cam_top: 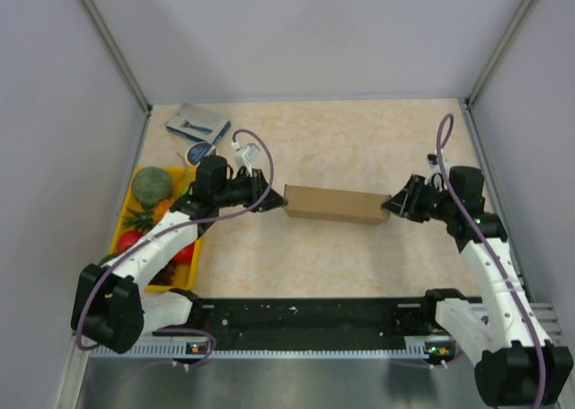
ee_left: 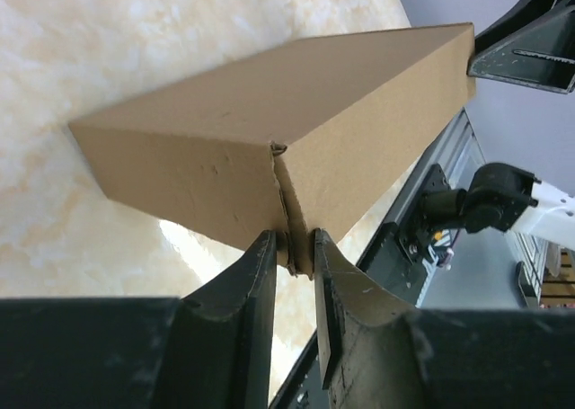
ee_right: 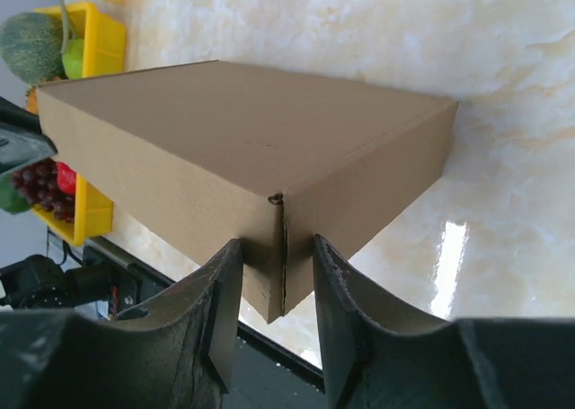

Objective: Fold the paper box

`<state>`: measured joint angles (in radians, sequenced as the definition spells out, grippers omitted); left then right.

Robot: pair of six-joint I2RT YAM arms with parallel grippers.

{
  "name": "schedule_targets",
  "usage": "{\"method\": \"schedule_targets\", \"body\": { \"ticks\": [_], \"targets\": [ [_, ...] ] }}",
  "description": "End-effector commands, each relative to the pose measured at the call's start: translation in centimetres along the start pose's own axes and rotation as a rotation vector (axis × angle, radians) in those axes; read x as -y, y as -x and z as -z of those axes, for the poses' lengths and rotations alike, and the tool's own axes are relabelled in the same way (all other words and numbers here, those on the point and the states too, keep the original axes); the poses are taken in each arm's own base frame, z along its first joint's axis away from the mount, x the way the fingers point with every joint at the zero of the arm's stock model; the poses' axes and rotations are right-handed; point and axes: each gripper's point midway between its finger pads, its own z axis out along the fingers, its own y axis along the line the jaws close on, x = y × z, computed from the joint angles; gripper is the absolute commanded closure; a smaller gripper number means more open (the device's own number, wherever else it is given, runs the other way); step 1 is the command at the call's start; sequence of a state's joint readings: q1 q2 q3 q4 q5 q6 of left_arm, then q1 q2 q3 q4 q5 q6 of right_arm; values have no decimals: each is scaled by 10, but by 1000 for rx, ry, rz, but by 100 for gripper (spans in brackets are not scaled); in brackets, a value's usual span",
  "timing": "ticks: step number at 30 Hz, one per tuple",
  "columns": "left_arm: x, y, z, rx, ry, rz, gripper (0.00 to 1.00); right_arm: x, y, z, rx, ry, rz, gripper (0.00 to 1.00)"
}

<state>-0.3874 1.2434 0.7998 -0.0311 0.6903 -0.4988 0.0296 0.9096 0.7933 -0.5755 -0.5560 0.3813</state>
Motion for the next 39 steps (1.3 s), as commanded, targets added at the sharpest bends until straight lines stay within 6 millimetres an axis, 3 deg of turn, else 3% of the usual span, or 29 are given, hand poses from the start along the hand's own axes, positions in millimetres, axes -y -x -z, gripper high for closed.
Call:
{"method": "schedule_targets", "body": {
  "ticks": [1,3,5,7,9,11,12,15,16,17,18,19,20,21,23,24,26,27,28,33,36,39],
  "targets": [
    [-27,-40,8,5,106,42,76,4,-49,0,-55,23,-171,60],
    [-36,-56,12,-11,137,62,71,5,-60,1,-63,25,-222,55],
    [-44,-62,17,-27,189,49,59,10,-71,2,-76,8,-238,47],
    [-50,-75,24,-88,230,57,51,21,-75,6,-85,-71,-243,40],
    [-50,-80,32,-119,259,61,48,22,-69,11,-67,-100,-239,36],
    [-38,-70,44,-70,246,13,43,27,-60,23,-14,-172,-224,34],
    [-36,-62,50,-35,264,-14,40,21,-47,30,22,-167,-184,27],
    [-21,-43,69,50,282,-55,32,4,-35,32,-4,-126,-98,19],
    [-17,-43,75,52,288,-58,32,4,-34,28,-28,-153,-62,19],
    [-15,-41,78,56,298,-58,32,-15,-51,21,-111,-128,53,19],
    [-11,-33,82,74,307,-62,32,-25,-49,14,-139,-152,146,18],
    [-9,-27,88,105,325,-63,32,-20,-42,9,-111,-253,237,17],
    [-8,-24,93,124,341,-60,32,-47,-63,4,-168,-199,410,17],
    [-3,-16,99,161,348,-71,32,-51,-56,-9,-160,-273,506,16],
    [5,3,125,288,409,-91,32,-79,-79,-21,-203,-253,777,15],
    [7,8,136,333,437,-91,31,-89,-70,-25,-153,-303,872,15],
    [13,22,172,478,514,-116,30,-89,-88,-49,-224,-371,1076,14],
    [23,24,189,547,516,-137,29,-100,-94,-55,-206,-369,1158,14],
    [23,26,201,593,541,-140,28,-97,-106,-70,-244,-394,1229,14],
    [31,17,258,814,602,-118,30,-85,-118,-94,-256,-445,1351,14],
    [36,10,272,886,574,-126,30,-73,-118,-104,-250,-511,1407,14],
    [35,7,273,898,569,-122,30,-60,-117,-117,-249,-610,1444,15]
  ]
}}
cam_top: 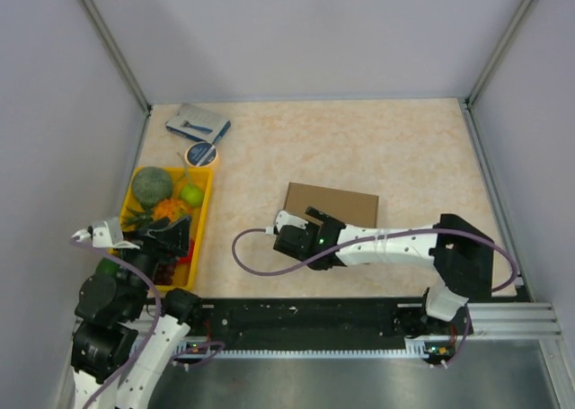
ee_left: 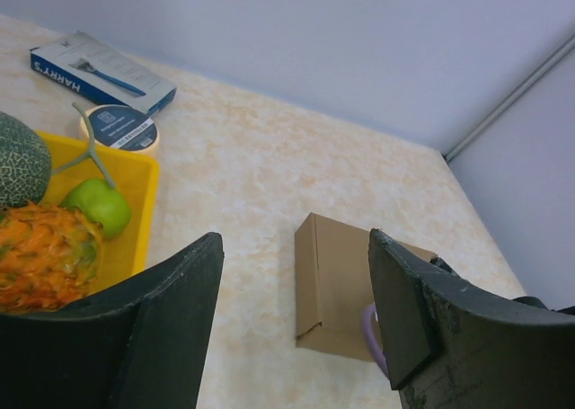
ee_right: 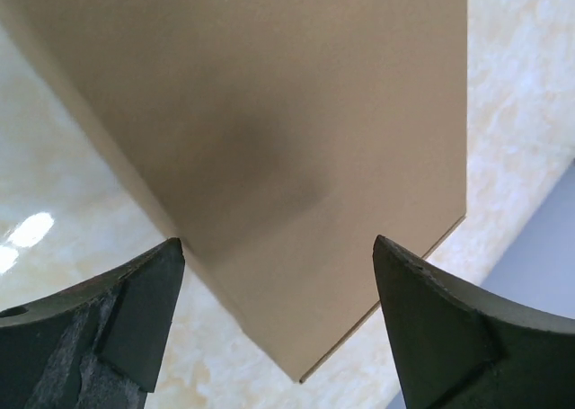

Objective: Fold the paper box

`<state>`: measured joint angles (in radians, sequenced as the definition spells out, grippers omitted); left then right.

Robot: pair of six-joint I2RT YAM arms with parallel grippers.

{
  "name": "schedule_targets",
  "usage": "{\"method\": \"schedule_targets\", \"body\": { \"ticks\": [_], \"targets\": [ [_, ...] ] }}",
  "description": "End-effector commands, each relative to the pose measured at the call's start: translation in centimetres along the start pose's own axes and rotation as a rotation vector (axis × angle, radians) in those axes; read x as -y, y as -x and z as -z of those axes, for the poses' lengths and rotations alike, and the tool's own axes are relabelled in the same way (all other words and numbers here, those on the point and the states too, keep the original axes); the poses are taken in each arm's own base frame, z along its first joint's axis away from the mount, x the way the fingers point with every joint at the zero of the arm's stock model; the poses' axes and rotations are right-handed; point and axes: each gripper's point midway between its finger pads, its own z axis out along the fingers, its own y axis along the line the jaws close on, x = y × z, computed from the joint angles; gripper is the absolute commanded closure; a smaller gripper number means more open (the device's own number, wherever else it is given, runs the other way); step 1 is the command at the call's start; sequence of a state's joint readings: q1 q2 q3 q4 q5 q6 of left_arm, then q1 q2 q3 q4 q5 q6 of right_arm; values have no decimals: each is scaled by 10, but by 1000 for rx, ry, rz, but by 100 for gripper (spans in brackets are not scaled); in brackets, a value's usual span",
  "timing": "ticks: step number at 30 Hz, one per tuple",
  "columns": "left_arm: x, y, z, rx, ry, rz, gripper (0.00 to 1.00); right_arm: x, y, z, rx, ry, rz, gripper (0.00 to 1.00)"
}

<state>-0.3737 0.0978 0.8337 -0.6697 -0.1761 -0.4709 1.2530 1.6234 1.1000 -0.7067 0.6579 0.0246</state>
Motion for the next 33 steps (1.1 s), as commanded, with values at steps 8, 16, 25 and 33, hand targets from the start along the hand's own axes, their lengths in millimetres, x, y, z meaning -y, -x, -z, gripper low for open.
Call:
{"method": "schedule_targets", "body": {
  "ticks": [8,16,25,33],
  "targets": [
    [-6,-7,-7,-21,36,-4,31,56,-10,-67,-140,-112,-197,27],
    [1,-6,-15,-17,-2,-19,34,159,-42,-126,-255,-182,-466,30],
    [3,-26,-31,-66,-29,-22,34,281,-122,-217,-422,-268,-794,22],
    [7,-39,-52,-113,-34,-10,35,336,-120,-262,-443,-292,-928,23]
  ]
}}
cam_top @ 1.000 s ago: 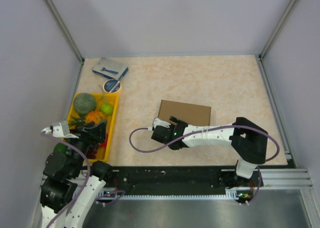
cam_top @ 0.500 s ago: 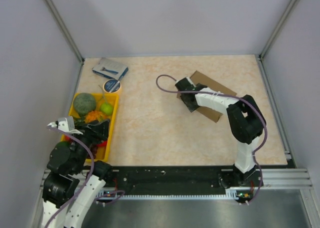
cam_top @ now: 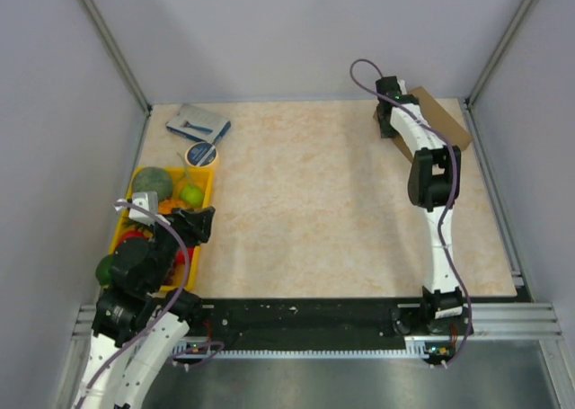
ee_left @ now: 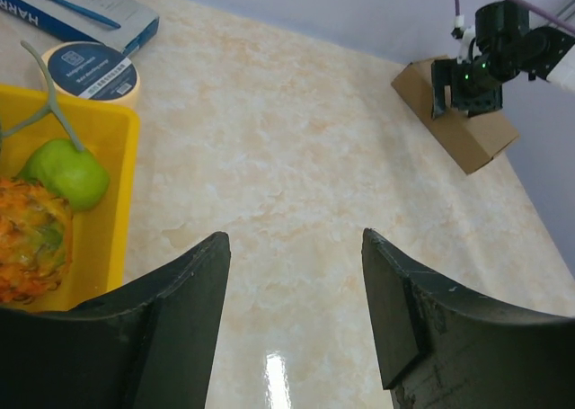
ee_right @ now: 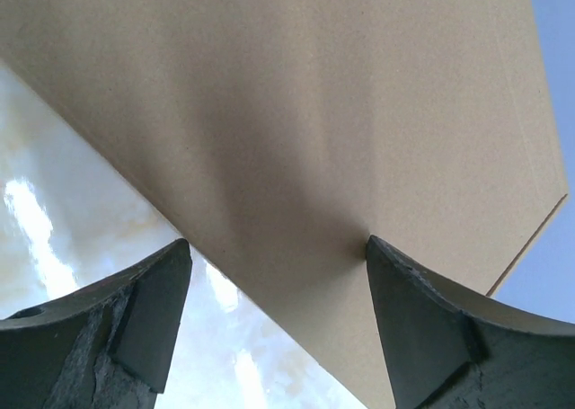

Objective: Fold the paper box

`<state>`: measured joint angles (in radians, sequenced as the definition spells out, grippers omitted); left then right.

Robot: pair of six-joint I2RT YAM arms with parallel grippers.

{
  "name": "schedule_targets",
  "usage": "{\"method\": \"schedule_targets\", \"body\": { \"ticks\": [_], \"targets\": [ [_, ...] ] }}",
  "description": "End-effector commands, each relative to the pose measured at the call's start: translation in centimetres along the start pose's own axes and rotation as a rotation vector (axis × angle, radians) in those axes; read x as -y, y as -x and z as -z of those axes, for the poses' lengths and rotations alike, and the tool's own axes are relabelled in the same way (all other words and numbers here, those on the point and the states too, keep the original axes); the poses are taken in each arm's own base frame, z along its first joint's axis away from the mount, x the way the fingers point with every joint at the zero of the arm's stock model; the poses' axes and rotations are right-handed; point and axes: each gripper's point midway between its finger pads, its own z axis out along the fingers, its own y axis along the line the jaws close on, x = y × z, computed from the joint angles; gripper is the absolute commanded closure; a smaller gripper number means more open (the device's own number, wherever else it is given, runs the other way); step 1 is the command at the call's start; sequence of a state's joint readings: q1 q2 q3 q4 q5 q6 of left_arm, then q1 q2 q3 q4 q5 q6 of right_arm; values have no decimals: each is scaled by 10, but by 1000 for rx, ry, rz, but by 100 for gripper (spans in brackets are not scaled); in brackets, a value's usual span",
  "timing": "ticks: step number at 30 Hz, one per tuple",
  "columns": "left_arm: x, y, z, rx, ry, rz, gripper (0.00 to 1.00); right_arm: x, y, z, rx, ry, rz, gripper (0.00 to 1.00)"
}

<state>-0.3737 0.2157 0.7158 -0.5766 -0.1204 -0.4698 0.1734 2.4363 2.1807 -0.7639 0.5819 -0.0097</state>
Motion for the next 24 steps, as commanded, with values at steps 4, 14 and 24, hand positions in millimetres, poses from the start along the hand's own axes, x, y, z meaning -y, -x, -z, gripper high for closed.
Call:
{"method": "schedule_targets", "body": {
  "ticks": [4,14,24],
  "targets": [
    [15,8,-17,14,-55,8,36,-25,-16,-21,-131,85,-183,36],
    [26,-8,-30,-54,-101,70,37,-22,-98,-8,-398,68,-353,30],
    [39,-8,-31,-88,-155,91,39,-18,-103,1,-443,56,-571,27]
  ]
}}
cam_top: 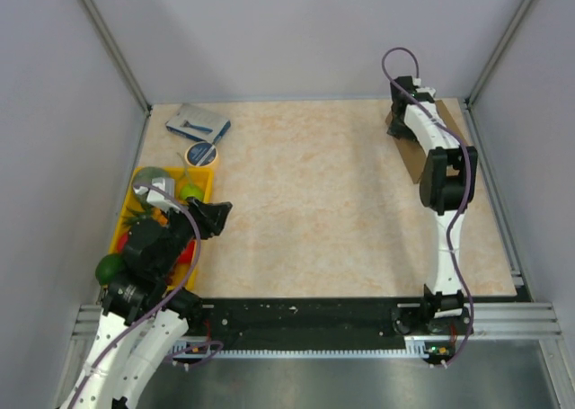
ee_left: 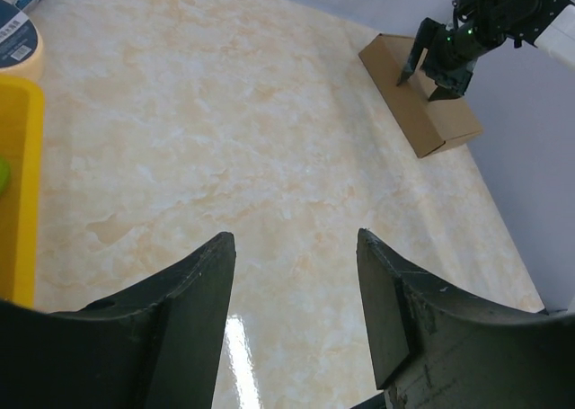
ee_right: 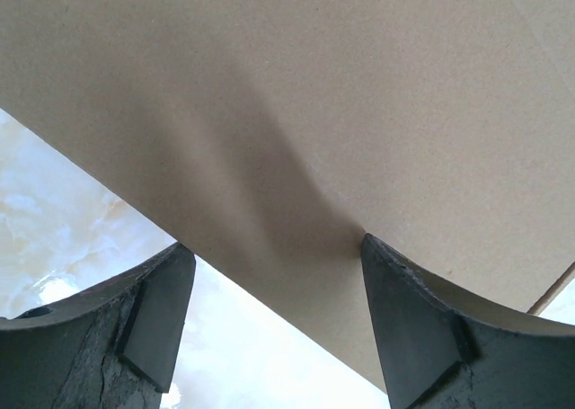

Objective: Fold the paper box

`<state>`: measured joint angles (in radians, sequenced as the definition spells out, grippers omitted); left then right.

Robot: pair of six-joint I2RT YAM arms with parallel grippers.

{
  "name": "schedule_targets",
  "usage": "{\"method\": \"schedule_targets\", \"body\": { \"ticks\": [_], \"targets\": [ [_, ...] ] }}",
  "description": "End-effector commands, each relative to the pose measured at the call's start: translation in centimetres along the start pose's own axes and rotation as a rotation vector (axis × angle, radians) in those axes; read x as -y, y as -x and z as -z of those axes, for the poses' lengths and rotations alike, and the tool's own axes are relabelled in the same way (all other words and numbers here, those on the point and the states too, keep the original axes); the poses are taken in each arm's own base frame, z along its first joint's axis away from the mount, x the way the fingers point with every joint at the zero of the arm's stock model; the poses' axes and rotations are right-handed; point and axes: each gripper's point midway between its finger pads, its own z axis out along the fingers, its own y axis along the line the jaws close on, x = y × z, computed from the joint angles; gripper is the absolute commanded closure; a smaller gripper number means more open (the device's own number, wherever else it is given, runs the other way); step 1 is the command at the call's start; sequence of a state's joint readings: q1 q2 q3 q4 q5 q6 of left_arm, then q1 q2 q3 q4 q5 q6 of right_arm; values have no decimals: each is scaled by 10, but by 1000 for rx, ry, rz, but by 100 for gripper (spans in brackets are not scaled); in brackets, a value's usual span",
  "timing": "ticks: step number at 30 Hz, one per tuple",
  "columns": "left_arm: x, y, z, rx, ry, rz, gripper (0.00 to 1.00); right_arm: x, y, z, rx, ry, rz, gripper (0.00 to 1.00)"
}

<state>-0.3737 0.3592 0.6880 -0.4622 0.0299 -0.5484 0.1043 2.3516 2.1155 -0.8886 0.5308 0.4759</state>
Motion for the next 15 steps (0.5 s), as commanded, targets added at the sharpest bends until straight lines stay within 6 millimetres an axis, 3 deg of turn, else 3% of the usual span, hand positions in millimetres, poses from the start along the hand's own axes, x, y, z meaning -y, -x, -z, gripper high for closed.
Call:
{"method": "schedule_targets", "body": {
  "ticks": [1,6,10,15],
  "targets": [
    [14,13,-3,30,-53,8,39,-2,-77,-21,-312,-5,-132,26],
    [16,15,-7,22,-53,0,39,-1,-56,-34,-316,35,-244,26],
    [18,16,-12,17,-59,6,39,-12,-42,-39,-314,89,-306,26],
    [19,18,-12,16,-56,2,39,1,-30,-53,-280,54,-341,26]
  ]
}}
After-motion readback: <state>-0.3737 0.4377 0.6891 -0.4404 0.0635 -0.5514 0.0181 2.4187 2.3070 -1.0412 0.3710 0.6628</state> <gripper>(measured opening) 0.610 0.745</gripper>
